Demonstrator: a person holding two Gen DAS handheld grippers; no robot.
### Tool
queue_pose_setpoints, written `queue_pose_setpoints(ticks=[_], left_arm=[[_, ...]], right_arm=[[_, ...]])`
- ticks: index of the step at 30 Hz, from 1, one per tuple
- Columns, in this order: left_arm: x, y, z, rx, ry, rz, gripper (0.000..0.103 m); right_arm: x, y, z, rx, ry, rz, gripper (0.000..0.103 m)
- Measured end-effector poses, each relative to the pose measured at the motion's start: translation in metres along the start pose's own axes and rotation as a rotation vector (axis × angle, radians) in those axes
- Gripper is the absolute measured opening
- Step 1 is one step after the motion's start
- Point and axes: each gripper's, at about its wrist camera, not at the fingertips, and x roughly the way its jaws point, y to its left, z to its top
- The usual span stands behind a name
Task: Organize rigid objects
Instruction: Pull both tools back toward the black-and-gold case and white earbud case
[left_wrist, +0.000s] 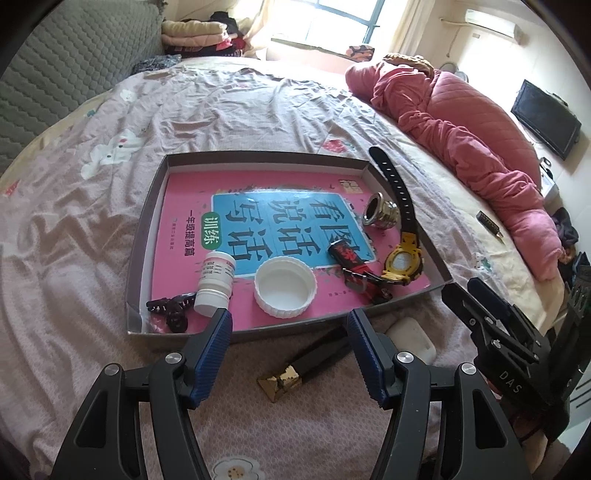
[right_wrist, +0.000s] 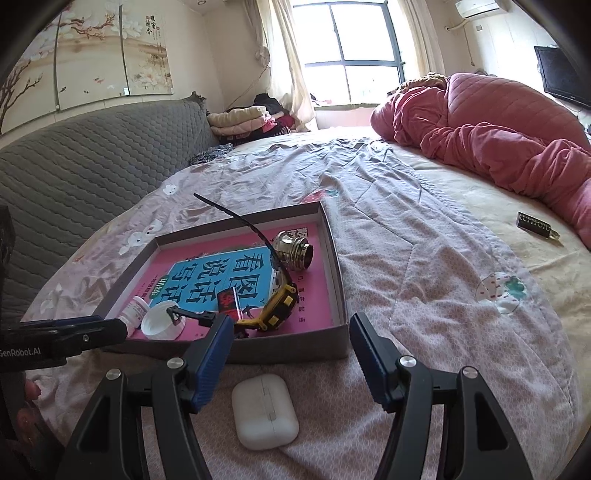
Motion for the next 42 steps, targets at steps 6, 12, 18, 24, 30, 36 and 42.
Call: queue_pose_setpoints(ticks=[6,12,18,24,30,36,42], left_arm=[[-0.012,-0.003,-0.005,0.005,-0.008,0.000,0.067],[-0.022,-0.002,-0.013,0.003,-0.016,-0.001,0.070],[-0.029,0.000,-0.022,0.000,-0.018,-0.002,0.070],[-0.032,0.000,-0.031,0.010,-0.011,0.003,0.071],[-0.032,0.003,-0.042,0.018,0.000,0.005,0.071],[-0.031,0.006,-0.058,0.007,0.014,0.010,0.071],[-0.026,0.007,-0.071,0.017,0.041,0.006,0.071]], right_arm=[[-0.014,0.000,-0.004,0.023,-0.015,0.015,0.065],[-0.028,0.005,-0.009,0.038,-0.028,0.041,0.065],[-0.037,0.010,-0.015,0.045,-0.021,0.058,0.065],[-0.039,0.019,-0.020,0.021,-0.002,0.060,0.065],[-0.042,0.027,-0.025,0.001,0.010,0.058,0.065],[-0.046,0.035,-0.030,-0.020,0.019,0.059,0.065],[-0.049,0.043,-0.035,-0.041,0.034,0.065,0.065]])
